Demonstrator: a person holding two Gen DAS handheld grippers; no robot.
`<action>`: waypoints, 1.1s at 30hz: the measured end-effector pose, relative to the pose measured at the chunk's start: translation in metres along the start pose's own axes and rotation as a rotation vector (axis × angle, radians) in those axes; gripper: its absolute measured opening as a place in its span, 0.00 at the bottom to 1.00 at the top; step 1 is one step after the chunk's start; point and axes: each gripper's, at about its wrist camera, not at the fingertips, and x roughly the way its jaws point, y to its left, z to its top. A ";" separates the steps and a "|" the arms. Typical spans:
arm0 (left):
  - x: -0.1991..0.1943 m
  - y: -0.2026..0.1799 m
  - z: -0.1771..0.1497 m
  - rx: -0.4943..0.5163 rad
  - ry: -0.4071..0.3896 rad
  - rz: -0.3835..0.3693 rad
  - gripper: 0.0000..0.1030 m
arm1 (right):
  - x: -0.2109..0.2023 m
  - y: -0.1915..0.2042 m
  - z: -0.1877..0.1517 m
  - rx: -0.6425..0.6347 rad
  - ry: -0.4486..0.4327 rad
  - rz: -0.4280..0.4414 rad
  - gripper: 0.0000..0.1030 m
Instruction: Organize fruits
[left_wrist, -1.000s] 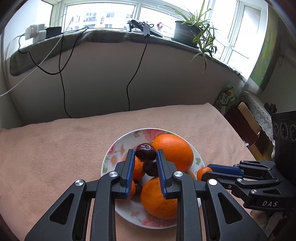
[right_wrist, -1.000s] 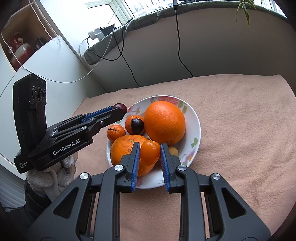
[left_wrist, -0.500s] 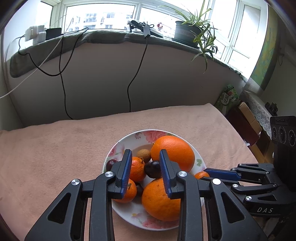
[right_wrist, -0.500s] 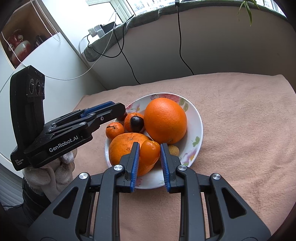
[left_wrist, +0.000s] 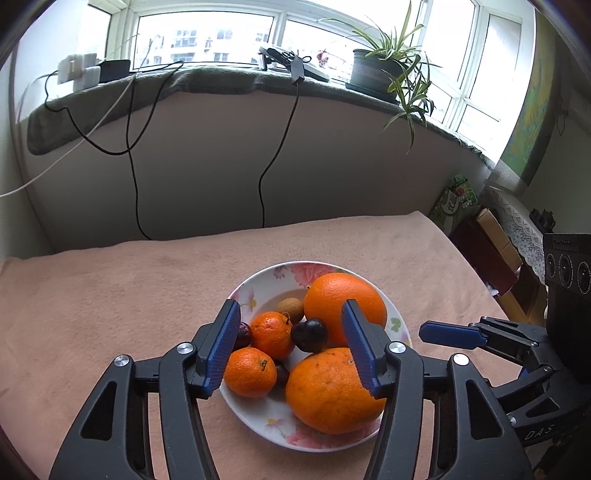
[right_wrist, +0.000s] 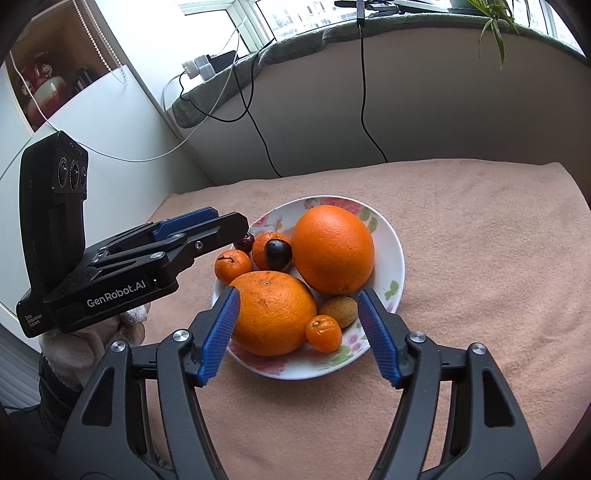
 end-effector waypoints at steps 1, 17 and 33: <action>-0.001 0.000 0.000 -0.001 0.000 -0.003 0.58 | 0.000 0.000 -0.001 -0.001 -0.002 0.000 0.74; -0.031 -0.003 -0.009 -0.002 -0.047 0.049 0.63 | -0.016 0.011 -0.011 -0.041 -0.051 -0.058 0.79; -0.075 -0.009 -0.042 -0.031 -0.096 0.118 0.70 | -0.043 0.015 -0.028 -0.034 -0.154 -0.192 0.93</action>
